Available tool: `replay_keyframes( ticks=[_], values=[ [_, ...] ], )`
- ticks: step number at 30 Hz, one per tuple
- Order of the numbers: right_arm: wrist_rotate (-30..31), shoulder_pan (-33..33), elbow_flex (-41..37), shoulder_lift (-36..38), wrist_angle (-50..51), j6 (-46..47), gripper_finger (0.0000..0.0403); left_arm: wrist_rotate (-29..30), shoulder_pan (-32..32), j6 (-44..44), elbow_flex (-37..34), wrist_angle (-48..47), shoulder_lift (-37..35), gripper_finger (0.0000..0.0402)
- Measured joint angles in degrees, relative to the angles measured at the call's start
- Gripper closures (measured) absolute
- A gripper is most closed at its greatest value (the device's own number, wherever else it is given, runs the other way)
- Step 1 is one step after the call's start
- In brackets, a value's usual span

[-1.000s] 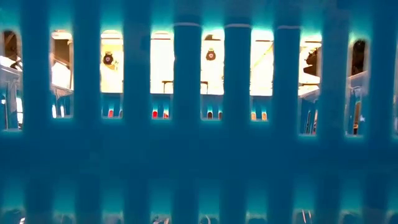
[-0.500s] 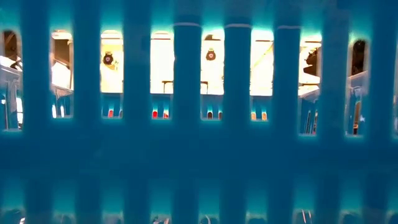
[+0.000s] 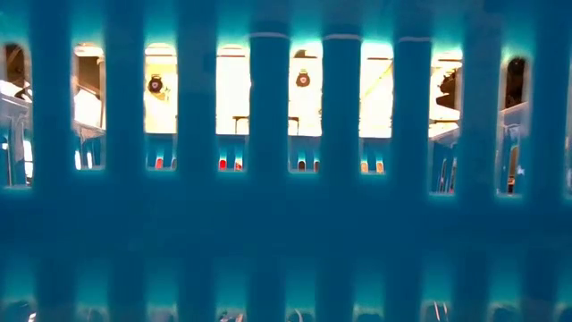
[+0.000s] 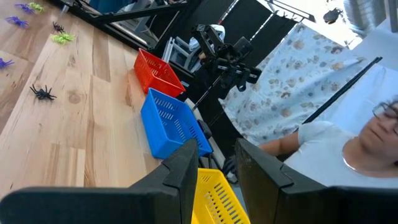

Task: Sort Halloween decoration
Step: Put the green spider toy into the red bin

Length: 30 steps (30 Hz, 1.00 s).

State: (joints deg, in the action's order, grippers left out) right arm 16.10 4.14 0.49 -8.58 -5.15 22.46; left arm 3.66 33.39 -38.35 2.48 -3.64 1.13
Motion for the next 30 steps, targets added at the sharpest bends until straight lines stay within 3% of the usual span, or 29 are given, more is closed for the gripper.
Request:
replay_keyframes(
  ticks=[22, 30],
  values=[
    [0.0, 0.0, 0.0, 0.0, 0.0, 0.0, 0.0289, 0.0, 0.0, 0.0, 0.0, 0.0, 0.0, 0.0307],
    [2.8, 0.0, 0.0, 0.0, 0.0, 0.0, 0.0289, 0.0, 0.0, 0.0, 0.0, 0.0, 0.0, 0.0307]
  ],
)
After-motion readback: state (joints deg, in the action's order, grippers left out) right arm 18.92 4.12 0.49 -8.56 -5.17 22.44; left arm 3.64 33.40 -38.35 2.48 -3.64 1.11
